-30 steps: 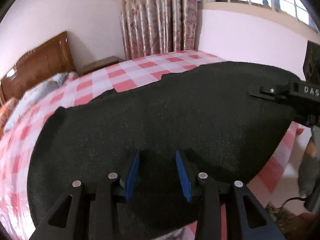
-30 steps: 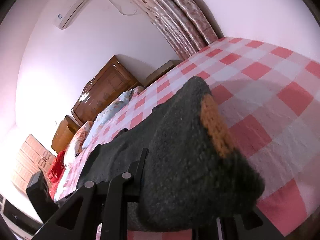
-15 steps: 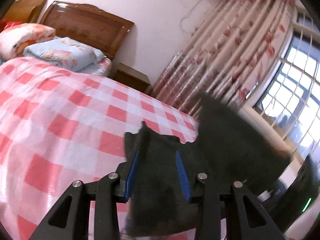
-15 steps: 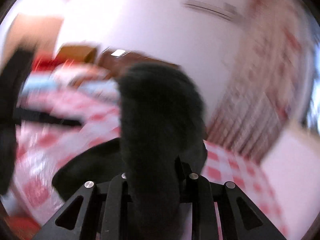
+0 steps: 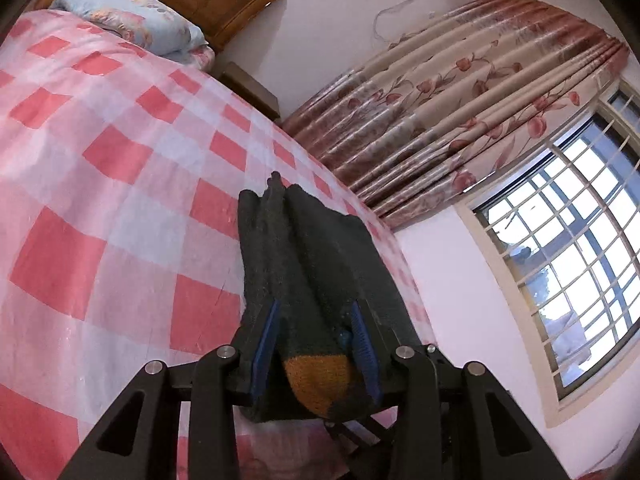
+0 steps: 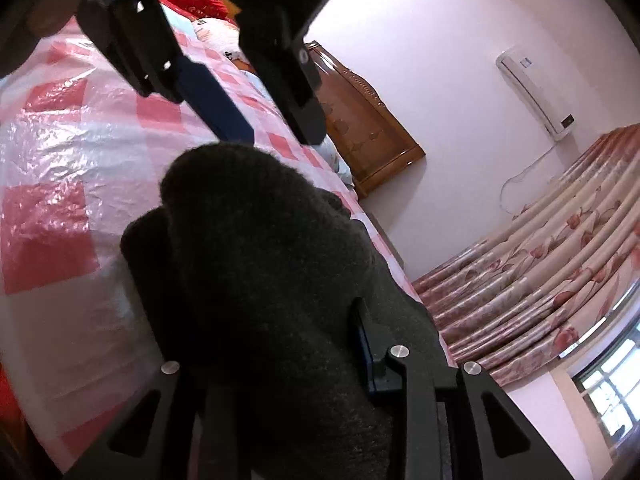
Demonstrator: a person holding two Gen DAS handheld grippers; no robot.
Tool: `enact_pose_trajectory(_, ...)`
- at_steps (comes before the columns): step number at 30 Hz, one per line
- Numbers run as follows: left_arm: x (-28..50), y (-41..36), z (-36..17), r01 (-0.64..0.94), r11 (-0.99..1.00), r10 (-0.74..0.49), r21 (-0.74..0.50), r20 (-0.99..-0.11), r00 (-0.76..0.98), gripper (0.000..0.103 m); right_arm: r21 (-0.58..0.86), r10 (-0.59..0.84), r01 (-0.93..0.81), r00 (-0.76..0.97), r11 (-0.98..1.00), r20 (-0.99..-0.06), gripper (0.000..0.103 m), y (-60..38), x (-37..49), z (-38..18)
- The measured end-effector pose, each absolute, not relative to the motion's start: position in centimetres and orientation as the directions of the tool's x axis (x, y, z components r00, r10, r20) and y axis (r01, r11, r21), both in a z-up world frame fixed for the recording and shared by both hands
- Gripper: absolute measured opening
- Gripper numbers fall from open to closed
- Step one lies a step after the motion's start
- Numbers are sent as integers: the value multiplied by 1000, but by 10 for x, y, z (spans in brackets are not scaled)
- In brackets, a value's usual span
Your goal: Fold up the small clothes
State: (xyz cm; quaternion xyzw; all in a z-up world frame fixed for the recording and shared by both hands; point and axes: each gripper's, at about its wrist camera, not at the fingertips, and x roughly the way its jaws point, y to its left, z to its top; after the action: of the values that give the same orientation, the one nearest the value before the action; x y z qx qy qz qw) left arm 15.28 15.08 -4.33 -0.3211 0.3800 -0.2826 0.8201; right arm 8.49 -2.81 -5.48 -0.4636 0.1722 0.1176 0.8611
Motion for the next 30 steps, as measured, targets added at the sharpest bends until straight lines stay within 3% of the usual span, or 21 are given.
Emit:
enact_pose_trajectory(1,152,149,-42,223,642,-703,-734,-447,554,38,-761,43,-363,913,538,-406,5,-26,85,-55)
enact_pose_trajectory(2,151,147,-41,226,650,-698,-726,-451,557,38,-766,41,-363,914,530,-404,39,-23,89,-56)
enact_pose_trajectory(3,151,145,-39,228,661,-689,-715,-457,562,38,-774,39,-363,914,519,-403,43,-22,88,-57)
enact_pose_trajectory(5,149,144,-34,230,679,-672,-697,-466,576,38,-787,49,-372,914,492,-402,103,-27,87,-56)
enact_pose_trajectory(7,145,142,-27,241,702,-654,-670,-473,590,38,-729,119,-464,873,504,-473,103,-34,75,-40)
enact_pose_trajectory(9,138,137,-16,268,722,-642,-638,-473,603,38,-540,300,-613,774,577,-557,103,-58,58,-9)
enact_pose_trajectory(12,127,119,5,345,746,-640,-570,-470,608,38,-305,494,-702,685,643,-535,103,-107,40,27)
enact_pose_trajectory(14,123,99,15,393,754,-645,-526,-478,597,38,-271,515,-688,700,674,-495,103,-132,30,36)
enact_pose_trajectory(17,121,70,24,443,778,-626,-446,-494,603,38,-252,426,-585,768,771,-479,103,-167,34,37)
enact_pose_trajectory(18,121,59,24,457,788,-616,-413,-505,605,38,-208,403,-548,778,810,-482,76,-180,41,37)
enact_pose_trajectory(19,121,51,22,465,795,-607,-390,-519,603,38,-147,391,-513,784,846,-483,24,-193,50,36)
enact_pose_trajectory(20,121,44,20,468,803,-596,-370,-532,601,38,-109,384,-489,787,866,-482,2,-203,59,37)
enact_pose_trajectory(23,124,28,-1,467,836,-537,-287,-596,596,38,-31,394,-462,788,886,-474,0,-207,67,33)
enact_pose_trajectory(25,128,28,-17,456,845,-521,-281,-624,582,38,-14,433,-514,738,858,-517,1,-197,71,19)
enact_pose_trajectory(26,130,33,-25,459,832,-545,-313,-621,563,37,-26,436,-540,705,841,-559,68,-188,73,7)
enact_pose_trajectory(27,129,40,-29,466,813,-576,-349,-599,557,37,-112,407,-545,732,831,-546,103,-177,65,-2)
enact_pose_trajectory(30,128,47,-31,465,796,-601,-386,-589,540,35,-208,365,-556,740,805,-565,103,-163,58,-3)
